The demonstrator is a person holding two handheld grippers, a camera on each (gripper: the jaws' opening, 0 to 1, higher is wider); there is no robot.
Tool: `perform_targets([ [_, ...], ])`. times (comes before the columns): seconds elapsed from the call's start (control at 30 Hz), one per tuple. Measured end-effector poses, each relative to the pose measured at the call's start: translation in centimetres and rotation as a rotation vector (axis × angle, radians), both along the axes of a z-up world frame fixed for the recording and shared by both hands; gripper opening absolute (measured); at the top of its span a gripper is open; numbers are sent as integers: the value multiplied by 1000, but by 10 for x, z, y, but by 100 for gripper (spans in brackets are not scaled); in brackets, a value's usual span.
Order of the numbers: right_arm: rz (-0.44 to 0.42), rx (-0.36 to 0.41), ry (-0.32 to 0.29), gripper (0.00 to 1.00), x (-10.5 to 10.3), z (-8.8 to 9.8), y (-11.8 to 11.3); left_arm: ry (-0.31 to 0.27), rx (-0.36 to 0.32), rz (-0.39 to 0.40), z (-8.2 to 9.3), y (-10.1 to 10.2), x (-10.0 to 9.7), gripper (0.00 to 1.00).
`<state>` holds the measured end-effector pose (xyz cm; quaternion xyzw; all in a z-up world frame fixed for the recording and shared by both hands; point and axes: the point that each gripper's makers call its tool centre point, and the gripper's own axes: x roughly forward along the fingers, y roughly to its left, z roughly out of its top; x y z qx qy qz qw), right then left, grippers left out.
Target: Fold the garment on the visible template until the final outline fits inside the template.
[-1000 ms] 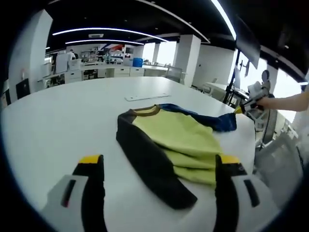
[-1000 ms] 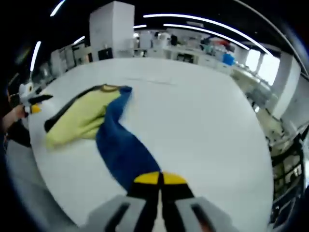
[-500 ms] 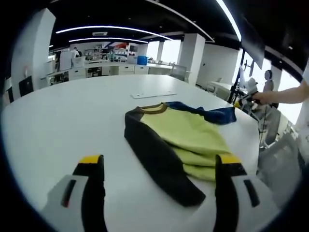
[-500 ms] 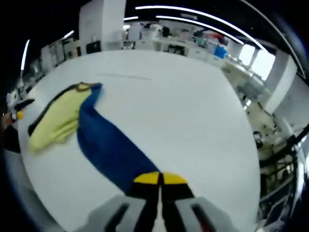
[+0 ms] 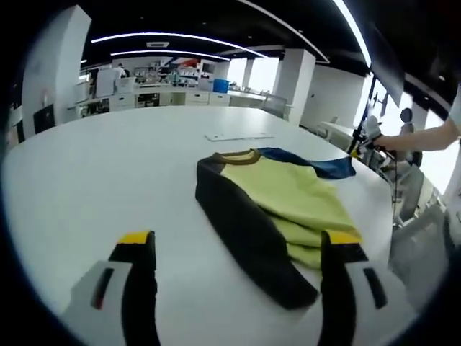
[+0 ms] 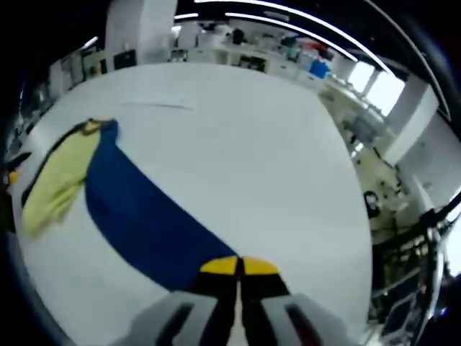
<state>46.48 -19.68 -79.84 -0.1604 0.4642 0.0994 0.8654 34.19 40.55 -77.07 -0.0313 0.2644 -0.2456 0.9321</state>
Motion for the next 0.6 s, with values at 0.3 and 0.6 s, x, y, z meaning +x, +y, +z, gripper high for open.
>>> perform_targets([
  [0.3,-37,-47,23,0,13,-6,-17,20,-4,13,-9,2,4,92],
  [0.6,-37,-68,48,0,26,-15,-39,41,-5,27,-18,7,3,92],
])
